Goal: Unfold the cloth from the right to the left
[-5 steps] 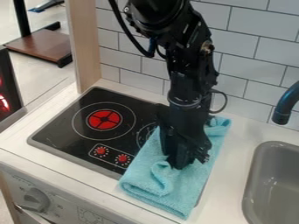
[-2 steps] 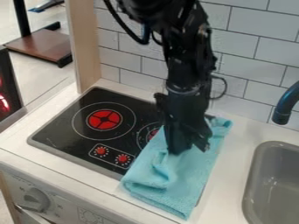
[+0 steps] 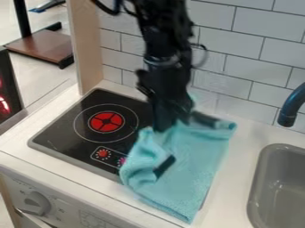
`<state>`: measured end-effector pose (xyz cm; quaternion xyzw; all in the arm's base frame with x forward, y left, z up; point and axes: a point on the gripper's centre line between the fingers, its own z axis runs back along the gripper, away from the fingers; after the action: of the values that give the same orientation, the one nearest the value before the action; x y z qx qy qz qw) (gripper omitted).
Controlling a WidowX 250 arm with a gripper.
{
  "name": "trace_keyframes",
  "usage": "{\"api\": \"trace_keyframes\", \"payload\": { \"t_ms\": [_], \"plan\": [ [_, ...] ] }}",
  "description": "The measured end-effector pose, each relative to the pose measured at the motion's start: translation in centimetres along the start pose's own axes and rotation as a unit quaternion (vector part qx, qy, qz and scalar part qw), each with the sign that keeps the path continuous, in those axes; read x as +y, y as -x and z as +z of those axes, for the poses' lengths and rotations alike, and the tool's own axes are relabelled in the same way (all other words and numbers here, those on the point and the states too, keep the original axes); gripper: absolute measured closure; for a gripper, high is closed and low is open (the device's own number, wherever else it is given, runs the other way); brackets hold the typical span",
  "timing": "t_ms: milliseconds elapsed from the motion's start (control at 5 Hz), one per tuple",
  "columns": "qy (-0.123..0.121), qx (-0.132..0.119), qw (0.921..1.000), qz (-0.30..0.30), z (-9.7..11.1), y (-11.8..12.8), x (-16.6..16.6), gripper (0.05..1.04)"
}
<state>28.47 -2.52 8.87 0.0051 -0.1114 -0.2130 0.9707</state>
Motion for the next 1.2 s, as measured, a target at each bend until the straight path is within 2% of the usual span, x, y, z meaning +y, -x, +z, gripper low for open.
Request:
{"api": "trace_keyframes", "payload": {
  "t_ms": [400, 600, 800, 1000, 1200],
  "plan": [
    [-0.009, -0.006, 0.9995, 0.03, 1.0, 1.3, 5.5, 1.016],
    [0.004, 0.016, 0.9987, 0.048, -0.8, 2.5, 7.5, 1.016],
    [0.016, 0.041, 0.9978, 0.049, -3.5, 3.2, 8.8, 1.016],
    [0.015, 0.057, 0.9973, 0.045, -5.0, 3.9, 9.5, 1.016],
    [-0.001, 0.064, 0.9969, 0.046, -5.6, 4.8, 11.0, 0.989]
  ]
}}
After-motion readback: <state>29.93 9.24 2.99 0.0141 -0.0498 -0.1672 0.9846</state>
